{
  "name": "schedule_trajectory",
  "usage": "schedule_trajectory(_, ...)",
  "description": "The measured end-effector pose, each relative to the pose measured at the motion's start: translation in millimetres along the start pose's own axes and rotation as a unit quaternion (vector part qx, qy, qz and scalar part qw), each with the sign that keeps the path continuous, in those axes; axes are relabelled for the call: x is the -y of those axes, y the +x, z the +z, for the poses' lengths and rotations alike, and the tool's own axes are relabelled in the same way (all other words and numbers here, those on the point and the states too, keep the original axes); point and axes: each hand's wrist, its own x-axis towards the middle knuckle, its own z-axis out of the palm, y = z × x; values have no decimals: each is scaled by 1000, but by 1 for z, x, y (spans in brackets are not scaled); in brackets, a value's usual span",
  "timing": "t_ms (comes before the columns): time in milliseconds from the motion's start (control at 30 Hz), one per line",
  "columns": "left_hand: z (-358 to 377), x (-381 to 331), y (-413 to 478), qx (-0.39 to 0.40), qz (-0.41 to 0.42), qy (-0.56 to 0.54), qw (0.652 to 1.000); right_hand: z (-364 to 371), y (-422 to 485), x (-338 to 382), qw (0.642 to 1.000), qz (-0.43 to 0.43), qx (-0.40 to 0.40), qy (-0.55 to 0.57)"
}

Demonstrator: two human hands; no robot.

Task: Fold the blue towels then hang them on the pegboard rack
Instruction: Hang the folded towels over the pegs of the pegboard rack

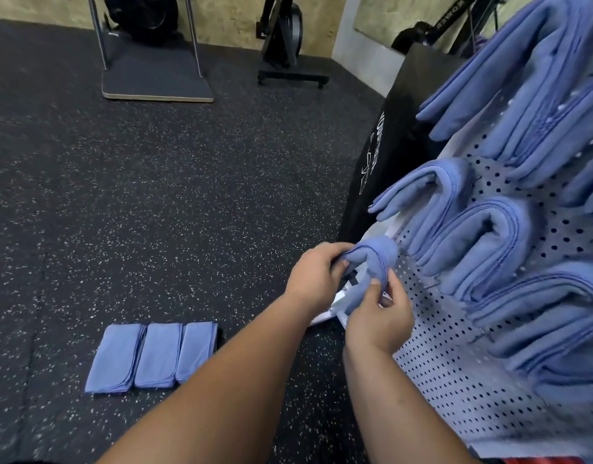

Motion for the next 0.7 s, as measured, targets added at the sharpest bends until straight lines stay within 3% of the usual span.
schedule_trajectory(300, 41, 16, 30, 50, -65, 8, 997, 18, 27, -20, 999, 13, -10, 46)
schedule_trajectory(433, 59, 28, 31, 75, -114, -23, 990, 19, 31, -31, 999, 7, -9, 40)
schedule_trajectory(700, 73, 39, 32, 75, -136, -24, 988, 18, 48, -37, 1000, 26, 4, 7)
